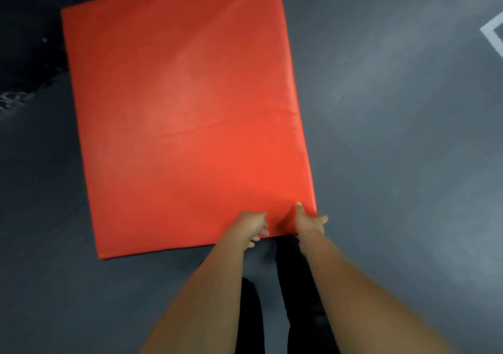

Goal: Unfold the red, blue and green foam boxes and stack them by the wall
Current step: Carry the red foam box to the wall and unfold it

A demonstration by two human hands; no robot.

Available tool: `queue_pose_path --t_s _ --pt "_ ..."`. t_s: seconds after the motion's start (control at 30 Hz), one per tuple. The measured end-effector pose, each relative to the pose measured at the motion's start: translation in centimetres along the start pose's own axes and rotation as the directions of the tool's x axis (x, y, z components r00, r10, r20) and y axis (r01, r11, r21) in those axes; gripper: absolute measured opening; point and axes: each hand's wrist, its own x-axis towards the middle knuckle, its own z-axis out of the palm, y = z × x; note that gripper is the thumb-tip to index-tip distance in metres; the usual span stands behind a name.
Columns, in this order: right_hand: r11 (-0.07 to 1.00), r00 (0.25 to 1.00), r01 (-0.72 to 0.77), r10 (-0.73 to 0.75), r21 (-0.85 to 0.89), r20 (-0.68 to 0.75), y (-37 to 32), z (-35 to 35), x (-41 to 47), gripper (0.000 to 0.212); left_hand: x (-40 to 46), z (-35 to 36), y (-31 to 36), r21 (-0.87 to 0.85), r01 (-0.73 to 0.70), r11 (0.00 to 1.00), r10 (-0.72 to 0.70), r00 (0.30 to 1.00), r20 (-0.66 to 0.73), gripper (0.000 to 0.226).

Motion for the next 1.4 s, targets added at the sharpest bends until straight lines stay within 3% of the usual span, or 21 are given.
queue_pose_path --t_s 0.13,0.27,0.53,0.73,0.9,1.0,1.1,1.17,1.23,1.3,1.4 --pt "0.984 0.997 0.082 -0.081 0.16 -0.013 1.3 0.9 1.2 0.074 1.0 1.9 -1.5 -0.022 -0.001 1.0 0.0 0.998 -0.058 0.039" --pt "0.988 0.99 0.13 -0.125 0.082 -0.068 0.9 0.7 0.7 0.064 2.3 2.4 -2.0 -0.127 -0.043 0.991 0.03 0.994 -0.108 0.052" --pt "0.947 0.942 0.312 -0.319 -0.077 -0.107 -9.0 -0.6 1.3 0.067 1.4 2.1 5.2 -0.245 -0.2 0.948 0.163 0.973 -0.165 0.037" --pt "0.871 0.888 0.455 -0.46 -0.183 0.019 -16.6 0.8 1.1 0.073 1.6 -0.5 10.7 -0.265 -0.31 0.913 0.222 0.923 -0.316 0.038" --pt "0.828 0.886 0.461 -0.451 -0.32 0.112 -16.8 0.1 0.5 0.086 1.4 -0.7 10.2 -0.323 -0.31 0.894 0.234 0.938 -0.254 0.023" --pt "0.807 0.897 0.44 -0.411 -0.394 0.16 -16.4 -0.7 -0.5 0.098 1.4 -1.4 9.4 -0.427 -0.225 0.876 0.168 0.971 -0.167 0.037" --pt "0.843 0.901 0.433 -0.413 -0.321 0.13 -16.4 -0.6 -0.4 0.093 1.9 -3.2 8.1 -0.619 -0.064 0.782 -0.008 0.994 -0.113 0.052" --pt "0.872 0.909 0.415 -0.408 -0.259 0.08 -16.1 0.3 4.4 0.099 2.8 -4.7 7.1 -0.725 -0.008 0.689 -0.111 0.987 -0.116 0.037" --pt "0.888 0.916 0.399 -0.397 -0.23 0.056 -15.4 1.5 7.4 0.127 4.1 -5.6 6.3 -0.751 -0.017 0.66 -0.171 0.97 -0.172 0.028" --pt "0.895 0.919 0.387 -0.395 -0.224 0.008 -15.4 2.2 5.7 0.134 5.1 -5.7 5.7 -0.728 -0.05 0.684 -0.173 0.958 -0.228 0.043" --pt "0.882 0.902 0.396 -0.426 -0.254 -0.072 -16.4 2.7 -0.9 0.117 6.0 -5.5 5.1 -0.622 -0.108 0.775 -0.145 0.929 -0.341 0.052"
